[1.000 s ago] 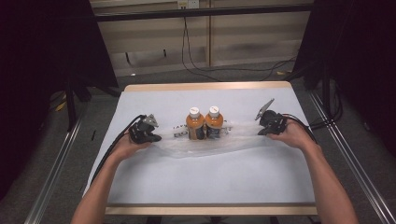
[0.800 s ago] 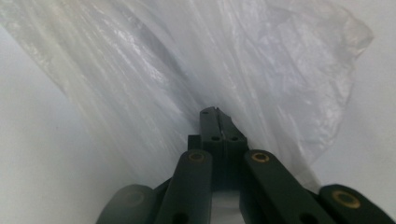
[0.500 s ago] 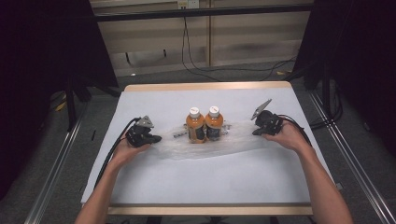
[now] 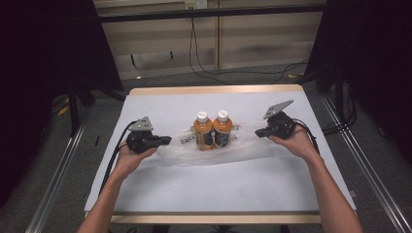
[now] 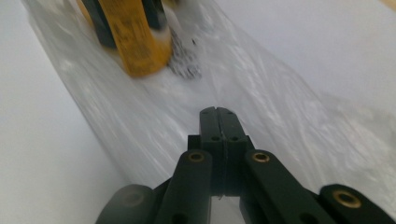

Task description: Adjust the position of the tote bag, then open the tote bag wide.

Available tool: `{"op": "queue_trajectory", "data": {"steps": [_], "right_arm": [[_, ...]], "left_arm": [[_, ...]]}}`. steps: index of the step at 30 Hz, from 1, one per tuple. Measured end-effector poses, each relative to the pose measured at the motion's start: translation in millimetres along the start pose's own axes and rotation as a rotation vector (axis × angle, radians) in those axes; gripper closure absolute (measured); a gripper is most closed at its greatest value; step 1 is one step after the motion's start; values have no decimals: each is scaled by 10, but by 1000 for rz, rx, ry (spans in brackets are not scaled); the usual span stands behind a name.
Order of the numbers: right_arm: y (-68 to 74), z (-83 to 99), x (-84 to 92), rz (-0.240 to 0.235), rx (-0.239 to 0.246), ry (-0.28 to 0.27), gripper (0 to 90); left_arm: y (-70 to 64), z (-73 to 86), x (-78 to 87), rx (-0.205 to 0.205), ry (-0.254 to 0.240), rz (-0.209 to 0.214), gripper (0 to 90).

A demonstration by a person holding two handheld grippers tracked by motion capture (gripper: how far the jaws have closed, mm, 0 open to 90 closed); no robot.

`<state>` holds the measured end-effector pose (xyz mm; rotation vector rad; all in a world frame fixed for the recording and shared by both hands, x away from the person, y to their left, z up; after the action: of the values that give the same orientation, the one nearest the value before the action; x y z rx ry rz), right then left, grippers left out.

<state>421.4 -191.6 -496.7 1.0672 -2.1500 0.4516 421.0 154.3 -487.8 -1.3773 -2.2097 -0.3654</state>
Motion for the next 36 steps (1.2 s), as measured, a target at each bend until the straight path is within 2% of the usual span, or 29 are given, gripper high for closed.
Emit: {"op": "queue_trajectory", "data": {"steps": [3, 6, 10, 13, 14, 18, 20, 23, 29, 31, 32, 36], "right_arm": [[28, -82, 0, -7, -13, -39, 900], [86, -137, -13, -22, -17, -57, 900], [165, -214, -33, -39, -23, -87, 900], [211, -284, -81, -43, -22, -96, 900], [235, -307, -102, -54, -22, -95, 900], [301, -420, -220, -69, -8, -97, 900], [321, -454, -278, -77, -13, -104, 900], [341, -441, -374, -76, -6, -75, 900], [364, -458, -434, -73, -18, -75, 900], [362, -462, -458, -71, -13, -63, 900], [355, -469, -472, -67, -17, -63, 900], [294, -505, -508, -51, -10, -46, 900]], "left_arm": [[-111, -83, -66, -15, 4, 4, 867], [-229, -146, -112, -33, -2, 40, 867], [-397, -224, -231, -32, -15, 78, 873], [-497, -265, -311, -38, -21, 96, 876], [-536, -282, -331, -53, -16, 105, 875], [-647, -339, -409, -46, -38, 132, 878], [-682, -337, -459, -60, -28, 142, 878], [-727, -346, -506, -63, -18, 141, 878], [-779, -441, -580, -54, -52, 140, 900], [-797, -457, -640, -72, -39, 123, 900], [-815, -469, -678, -65, -41, 128, 900], [-874, -460, -851, -79, -8, 149, 900]]}}
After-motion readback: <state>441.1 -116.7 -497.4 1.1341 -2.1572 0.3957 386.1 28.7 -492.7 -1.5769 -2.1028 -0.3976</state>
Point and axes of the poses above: each handheld gripper's, and its own axes: x roughly backward along the jaws, z roughly out of its underside, y roughly to its left, the point moved 9 cm from there along -x, roughly forward along the jaws, and after that the axes turned 3 degrees about -y, right-handed, at the moved point
